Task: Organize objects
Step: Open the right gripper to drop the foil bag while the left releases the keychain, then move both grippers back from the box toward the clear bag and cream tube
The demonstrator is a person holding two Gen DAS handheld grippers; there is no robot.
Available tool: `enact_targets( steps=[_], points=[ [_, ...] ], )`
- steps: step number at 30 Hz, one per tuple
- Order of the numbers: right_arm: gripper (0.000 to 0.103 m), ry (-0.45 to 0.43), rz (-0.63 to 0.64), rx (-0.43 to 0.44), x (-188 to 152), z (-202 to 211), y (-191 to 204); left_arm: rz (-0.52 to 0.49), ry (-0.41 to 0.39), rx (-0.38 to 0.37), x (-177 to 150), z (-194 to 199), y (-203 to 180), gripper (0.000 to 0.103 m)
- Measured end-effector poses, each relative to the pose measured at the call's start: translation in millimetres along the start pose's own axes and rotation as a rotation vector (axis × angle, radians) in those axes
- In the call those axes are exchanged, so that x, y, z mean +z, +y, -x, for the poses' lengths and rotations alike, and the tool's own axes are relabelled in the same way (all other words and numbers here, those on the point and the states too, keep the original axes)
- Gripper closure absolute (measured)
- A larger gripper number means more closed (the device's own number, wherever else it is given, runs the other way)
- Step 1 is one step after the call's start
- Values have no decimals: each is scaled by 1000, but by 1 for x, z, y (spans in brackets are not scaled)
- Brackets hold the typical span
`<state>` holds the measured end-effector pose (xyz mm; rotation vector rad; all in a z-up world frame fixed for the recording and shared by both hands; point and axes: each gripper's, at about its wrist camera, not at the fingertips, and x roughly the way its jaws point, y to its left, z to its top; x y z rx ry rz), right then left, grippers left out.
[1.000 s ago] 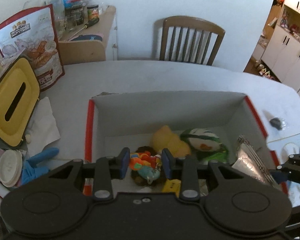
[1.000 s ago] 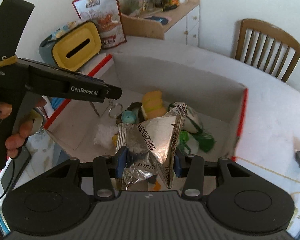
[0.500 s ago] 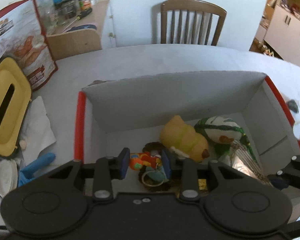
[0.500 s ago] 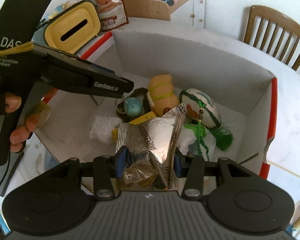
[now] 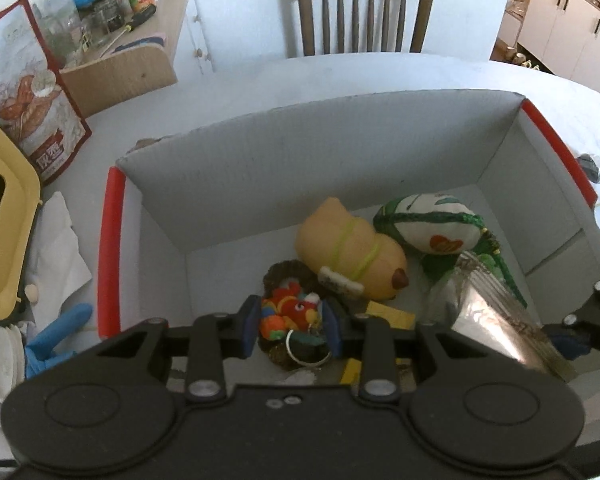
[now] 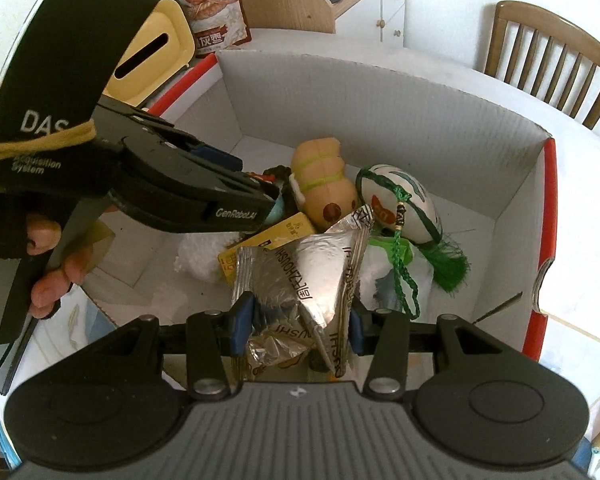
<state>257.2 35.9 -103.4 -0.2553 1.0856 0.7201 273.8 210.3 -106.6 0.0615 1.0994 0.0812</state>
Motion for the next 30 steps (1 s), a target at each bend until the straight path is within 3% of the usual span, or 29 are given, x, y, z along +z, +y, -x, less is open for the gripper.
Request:
enact_targets(
  steps=[7,10,14,30],
  points=[
    [37,-25,-17,-4,-2,13,-2,57,1,-3,0,3,8,66],
    [37,-34,-24,-5,-4,20,-4,72,-6,-7,-1,8,8,63],
    [37,-47,-29,-11,-6,30,-5,71,-34,-8,-3,18,6,47],
    [29,-204,-62,-23,-37,111,-27,98,-118,-6,-11,69,-27,36]
  ],
)
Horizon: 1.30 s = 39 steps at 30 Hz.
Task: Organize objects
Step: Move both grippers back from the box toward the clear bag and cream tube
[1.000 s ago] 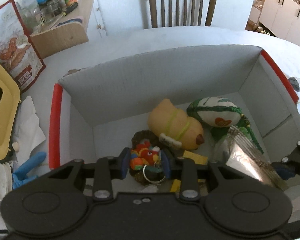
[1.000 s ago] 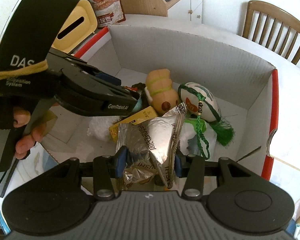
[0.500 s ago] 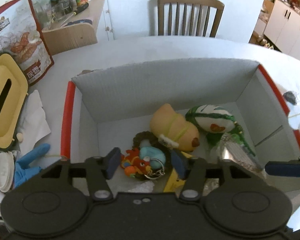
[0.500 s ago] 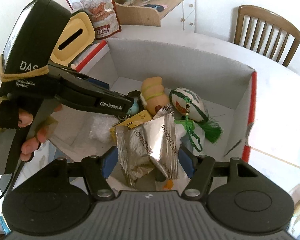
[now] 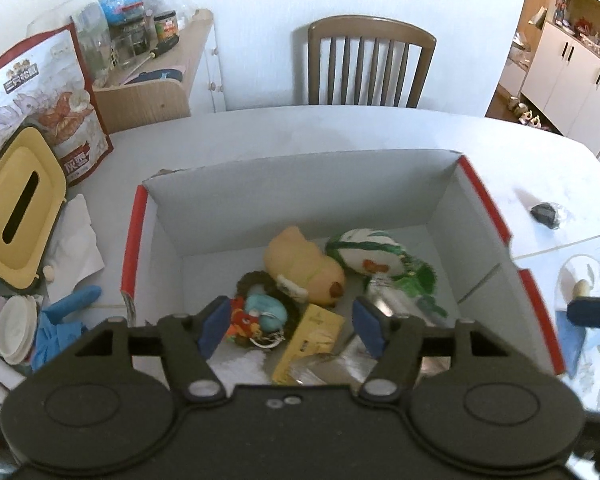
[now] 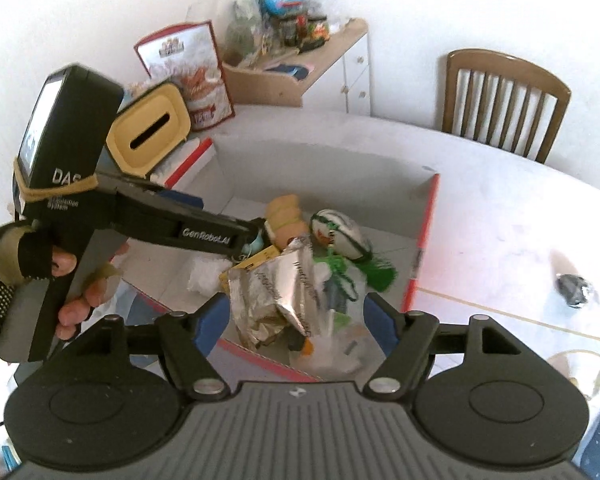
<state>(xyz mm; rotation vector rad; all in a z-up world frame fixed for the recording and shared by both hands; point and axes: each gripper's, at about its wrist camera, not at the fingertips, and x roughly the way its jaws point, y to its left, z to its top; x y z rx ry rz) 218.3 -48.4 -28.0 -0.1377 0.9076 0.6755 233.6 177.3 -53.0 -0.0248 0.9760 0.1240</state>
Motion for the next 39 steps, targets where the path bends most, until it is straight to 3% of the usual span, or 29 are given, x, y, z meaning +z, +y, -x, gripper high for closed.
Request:
enact_targets(
  steps=[18,31,39],
  points=[
    [23,-94,-41,14,-37,81,-92,9,-88,-69,-12,62,-104,14],
    [19,-111,-87,-8,-63,113,-170,-49,-117,-140,-15,64,-194,1],
    [16,-120,-138,-24,-70,121,-217,-44,-104,-160,-10,53,-232,0]
  ],
)
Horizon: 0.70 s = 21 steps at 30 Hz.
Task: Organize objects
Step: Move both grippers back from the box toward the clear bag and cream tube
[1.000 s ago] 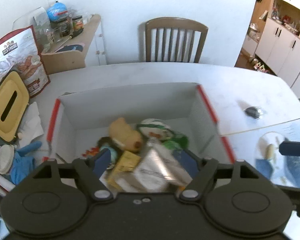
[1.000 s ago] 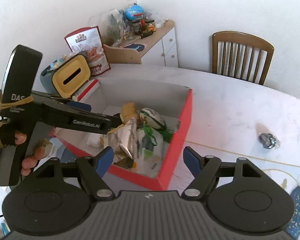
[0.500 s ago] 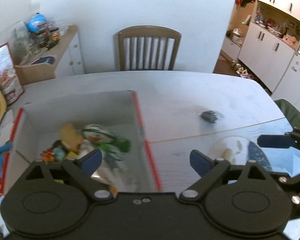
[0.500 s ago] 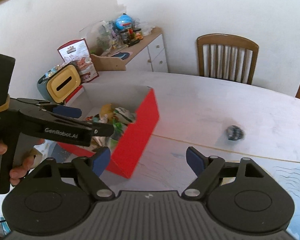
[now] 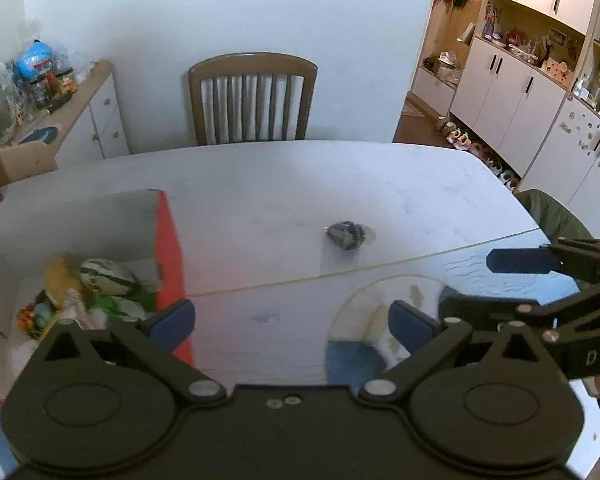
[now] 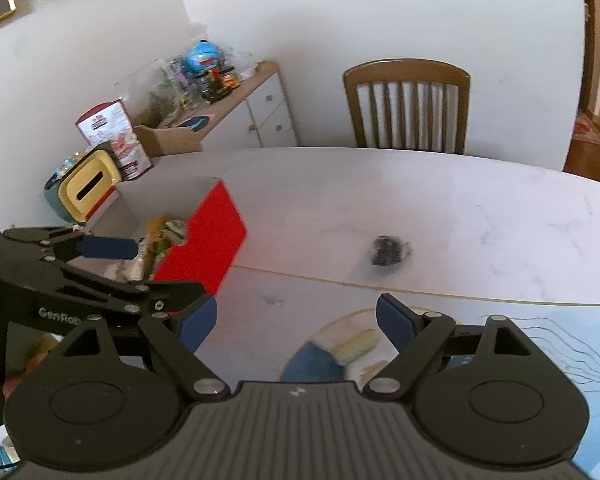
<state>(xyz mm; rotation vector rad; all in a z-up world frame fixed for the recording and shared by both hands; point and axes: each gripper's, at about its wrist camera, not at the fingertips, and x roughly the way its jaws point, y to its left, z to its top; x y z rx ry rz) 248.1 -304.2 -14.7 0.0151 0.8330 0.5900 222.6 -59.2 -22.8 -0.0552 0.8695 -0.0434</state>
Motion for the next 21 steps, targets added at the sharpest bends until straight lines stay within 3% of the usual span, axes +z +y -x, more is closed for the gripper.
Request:
enact_targets(
  steps=[9,21],
  points=[
    [16,-8,-20,-35,11,2,-48,-16,3,9,4,-23,-30,0],
    [16,19,-34,-70,30,-34,-93,-3,40,-5,-3,-62,-53,0]
  ],
)
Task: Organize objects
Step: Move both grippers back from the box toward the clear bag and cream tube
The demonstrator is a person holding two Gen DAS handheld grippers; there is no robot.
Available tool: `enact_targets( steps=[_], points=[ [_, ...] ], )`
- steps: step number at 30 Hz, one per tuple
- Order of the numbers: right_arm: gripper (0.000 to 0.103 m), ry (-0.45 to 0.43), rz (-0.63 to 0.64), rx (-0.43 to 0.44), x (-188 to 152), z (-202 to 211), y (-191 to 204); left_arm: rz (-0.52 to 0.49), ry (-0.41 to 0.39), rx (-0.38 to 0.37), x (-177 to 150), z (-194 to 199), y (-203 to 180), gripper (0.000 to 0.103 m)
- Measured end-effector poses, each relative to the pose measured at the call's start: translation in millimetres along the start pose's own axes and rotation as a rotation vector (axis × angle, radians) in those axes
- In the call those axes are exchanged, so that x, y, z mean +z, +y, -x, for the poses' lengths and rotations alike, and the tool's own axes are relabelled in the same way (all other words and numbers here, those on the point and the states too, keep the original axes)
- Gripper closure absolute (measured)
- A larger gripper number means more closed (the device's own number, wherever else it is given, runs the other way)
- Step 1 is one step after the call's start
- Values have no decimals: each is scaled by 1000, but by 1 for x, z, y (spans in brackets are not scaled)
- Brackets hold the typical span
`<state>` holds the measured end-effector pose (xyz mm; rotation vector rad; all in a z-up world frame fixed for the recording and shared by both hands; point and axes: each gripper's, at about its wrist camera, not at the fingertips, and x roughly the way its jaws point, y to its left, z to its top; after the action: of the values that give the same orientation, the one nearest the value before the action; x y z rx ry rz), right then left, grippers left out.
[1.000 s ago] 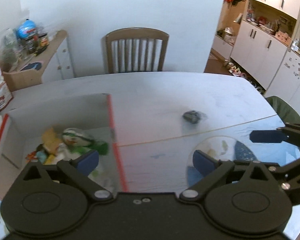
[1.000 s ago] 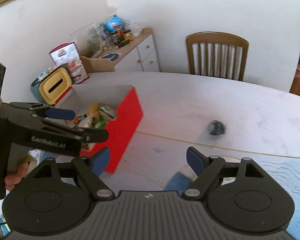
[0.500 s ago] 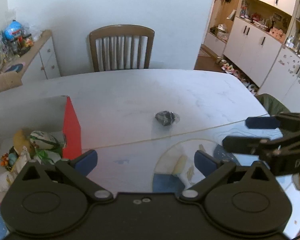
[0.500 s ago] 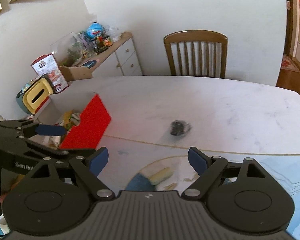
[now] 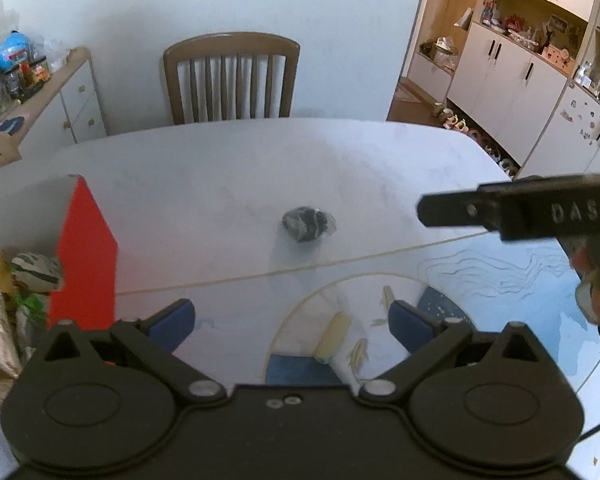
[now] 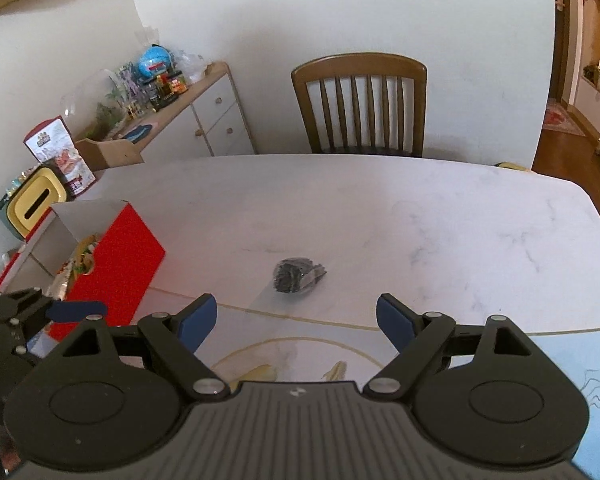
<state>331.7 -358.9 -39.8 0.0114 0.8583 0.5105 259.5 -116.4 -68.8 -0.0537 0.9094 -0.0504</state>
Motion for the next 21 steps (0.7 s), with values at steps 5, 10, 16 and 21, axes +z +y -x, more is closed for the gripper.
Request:
enact_targets(
  steps=[5,10,16,21],
  points=[
    [16,28,17,-3,6,-22,-5,-37,2,20,-11,-21,-11,0],
    [16,64,14,-5,9,-53,-12,-35,12,28,-19,-40,-14,0],
    [16,114,4,23,18,-91,-12,-46,14,34,-23,-54,-17,0],
    [16,144,4,46,24,-119,-4,-47,10,14,-28,-64,-18,0]
  ],
)
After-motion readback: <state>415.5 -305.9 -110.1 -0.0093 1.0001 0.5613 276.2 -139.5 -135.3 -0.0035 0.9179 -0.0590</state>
